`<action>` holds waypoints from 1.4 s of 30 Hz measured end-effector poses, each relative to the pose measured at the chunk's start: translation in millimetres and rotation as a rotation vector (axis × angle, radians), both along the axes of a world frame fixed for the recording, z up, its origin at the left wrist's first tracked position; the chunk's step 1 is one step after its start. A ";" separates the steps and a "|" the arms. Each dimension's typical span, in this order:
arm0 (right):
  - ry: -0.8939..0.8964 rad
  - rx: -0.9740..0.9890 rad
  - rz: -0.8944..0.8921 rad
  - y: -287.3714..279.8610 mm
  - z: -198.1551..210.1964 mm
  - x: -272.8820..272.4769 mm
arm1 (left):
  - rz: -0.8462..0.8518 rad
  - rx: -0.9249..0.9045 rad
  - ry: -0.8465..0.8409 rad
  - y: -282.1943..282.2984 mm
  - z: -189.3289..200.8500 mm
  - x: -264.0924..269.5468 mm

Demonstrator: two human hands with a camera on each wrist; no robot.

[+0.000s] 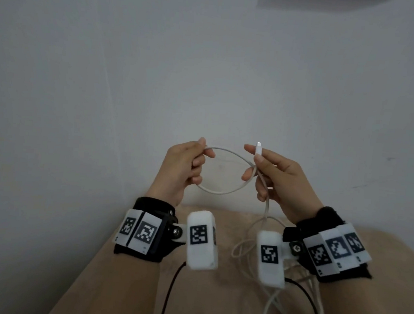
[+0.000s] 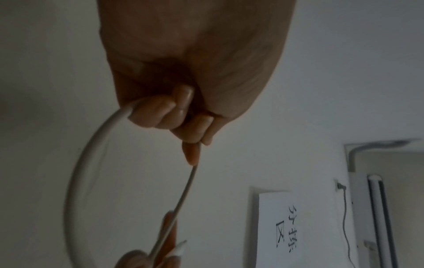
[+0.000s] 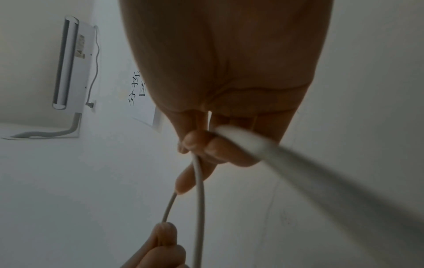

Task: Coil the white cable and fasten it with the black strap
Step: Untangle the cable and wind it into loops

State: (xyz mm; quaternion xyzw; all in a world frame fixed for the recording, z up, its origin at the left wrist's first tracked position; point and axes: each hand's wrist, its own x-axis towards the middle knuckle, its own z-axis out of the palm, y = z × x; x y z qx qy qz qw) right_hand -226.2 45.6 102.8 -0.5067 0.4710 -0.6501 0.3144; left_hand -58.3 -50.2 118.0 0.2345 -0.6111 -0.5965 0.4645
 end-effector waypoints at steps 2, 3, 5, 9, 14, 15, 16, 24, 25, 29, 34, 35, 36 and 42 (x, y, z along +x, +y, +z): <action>0.000 0.031 -0.004 -0.3 -0.2 -1.4 | -0.009 0.062 0.069 -3.2 -1.4 1.5; -0.001 0.044 -0.001 -0.4 -0.2 -2.0 | -0.011 0.099 0.105 -4.8 -2.1 1.6; 0.001 0.063 0.000 -0.3 0.3 -3.3 | -0.015 0.186 0.188 -8.3 -2.7 1.9; 0.061 0.078 -0.057 0.1 0.7 -5.8 | -0.117 0.332 0.293 -12.1 -1.9 4.5; 0.181 0.115 -0.084 1.1 1.7 -4.6 | -0.128 0.146 -0.035 -8.0 -2.6 6.9; 0.207 0.129 -0.078 1.7 2.4 -3.6 | -0.096 0.054 -0.130 -7.1 -3.8 6.8; 0.230 0.147 -0.073 2.1 3.3 -2.6 | -0.081 -0.023 -0.194 -5.7 -4.8 6.3; 0.279 0.255 0.022 4.8 3.0 -2.1 | -0.232 -0.148 -0.200 -0.8 -4.4 6.2; 0.286 0.255 0.040 4.5 2.9 -0.6 | -0.239 -0.156 -0.219 -0.4 -4.8 6.0; 0.280 0.234 0.072 3.6 3.2 2.4 | -0.236 -0.184 -0.303 2.4 -7.9 0.5; 0.278 0.237 0.060 3.3 1.2 0.1 | -0.205 -0.122 -0.268 1.2 -7.8 -4.0; 0.282 0.241 0.065 3.3 1.1 0.1 | -0.205 -0.105 -0.255 1.1 -7.6 -4.5; 0.286 0.247 0.073 3.4 1.0 0.0 | -0.207 -0.088 -0.243 1.0 -7.6 -4.9; 0.319 0.267 0.149 5.6 2.6 2.1 | -0.201 -0.004 -0.191 2.0 -7.7 -9.4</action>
